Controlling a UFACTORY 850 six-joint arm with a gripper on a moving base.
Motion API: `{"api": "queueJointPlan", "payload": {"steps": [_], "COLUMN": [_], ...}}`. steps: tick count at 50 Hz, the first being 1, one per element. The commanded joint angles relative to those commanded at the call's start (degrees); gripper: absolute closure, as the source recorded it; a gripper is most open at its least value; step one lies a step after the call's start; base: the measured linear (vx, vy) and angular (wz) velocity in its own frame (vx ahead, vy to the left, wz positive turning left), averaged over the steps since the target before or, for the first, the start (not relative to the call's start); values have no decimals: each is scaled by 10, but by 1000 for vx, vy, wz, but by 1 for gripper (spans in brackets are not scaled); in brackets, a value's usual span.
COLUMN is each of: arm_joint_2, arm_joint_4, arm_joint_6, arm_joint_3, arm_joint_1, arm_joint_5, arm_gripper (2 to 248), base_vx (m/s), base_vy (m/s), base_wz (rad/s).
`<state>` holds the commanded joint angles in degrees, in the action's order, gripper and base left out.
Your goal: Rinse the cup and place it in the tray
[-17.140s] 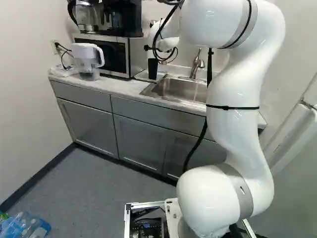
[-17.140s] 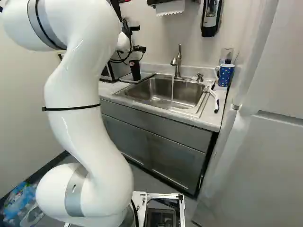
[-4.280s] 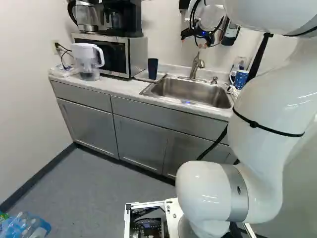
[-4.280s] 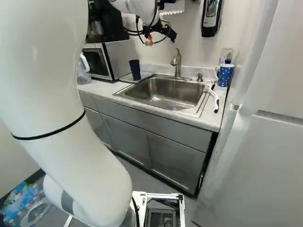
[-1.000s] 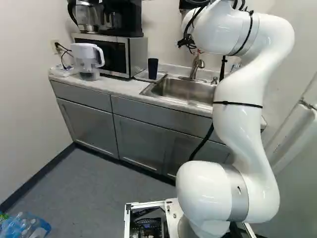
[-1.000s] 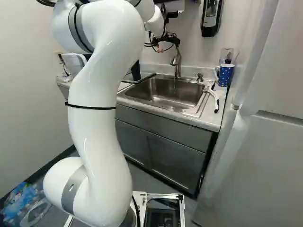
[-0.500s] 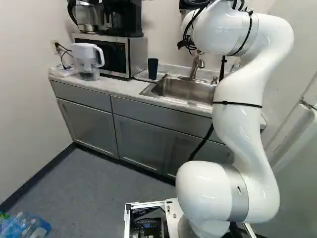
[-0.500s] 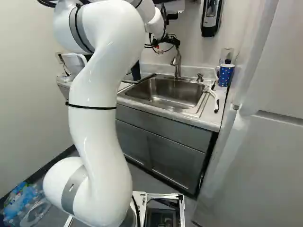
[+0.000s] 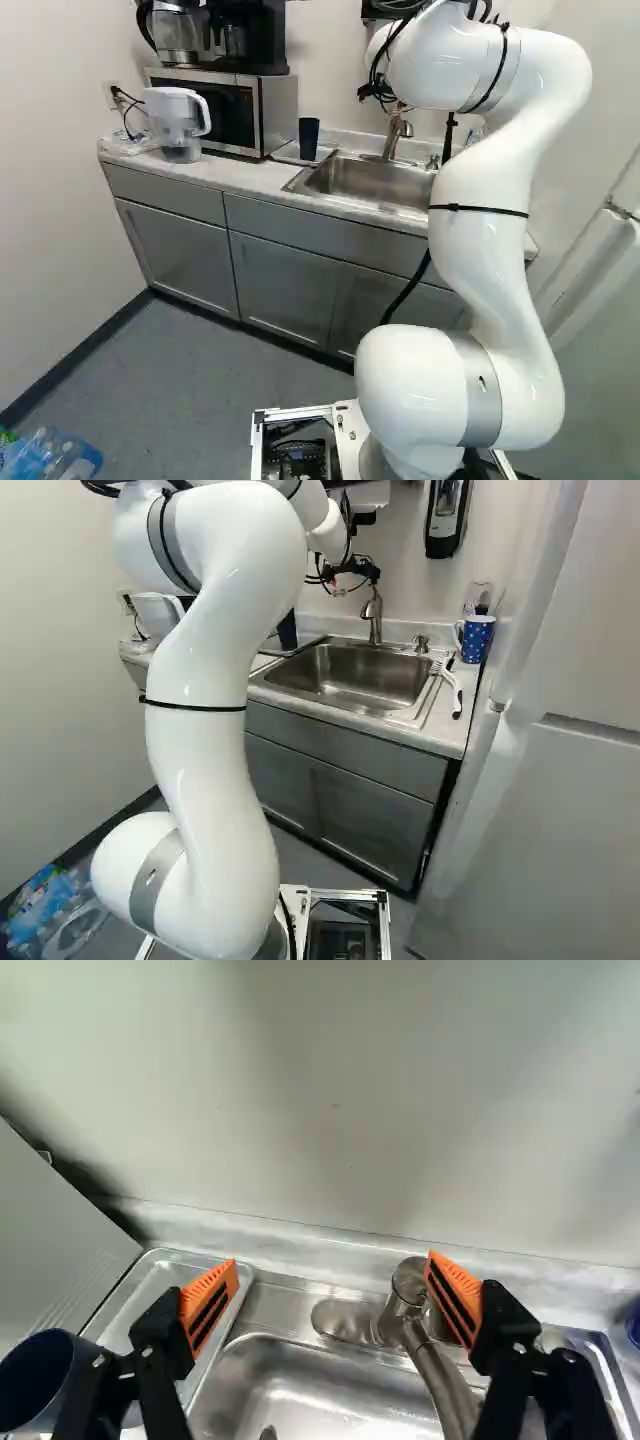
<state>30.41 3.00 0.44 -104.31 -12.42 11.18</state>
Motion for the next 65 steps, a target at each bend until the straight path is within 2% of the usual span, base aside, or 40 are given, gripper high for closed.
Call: {"api": "queueJointPlan", "payload": {"steps": [10, 26, 48, 65], "arm_joint_2": [0, -30, -89, -140], "arm_joint_4": [0, 17, 17, 17], "arm_joint_6": [0, 0, 0, 0], "arm_joint_3": [0, 38, 109, 168], "arm_joint_1": [0, 9, 29, 30], "arm_joint_5": [-5, -63, -64, -54], "arm_gripper": [3, 3, 3, 3], "base_vx": [0, 0, 0, 0], "base_vy": [0, 0, 0, 0], "base_wz": [0, 0, 0, 0]}}
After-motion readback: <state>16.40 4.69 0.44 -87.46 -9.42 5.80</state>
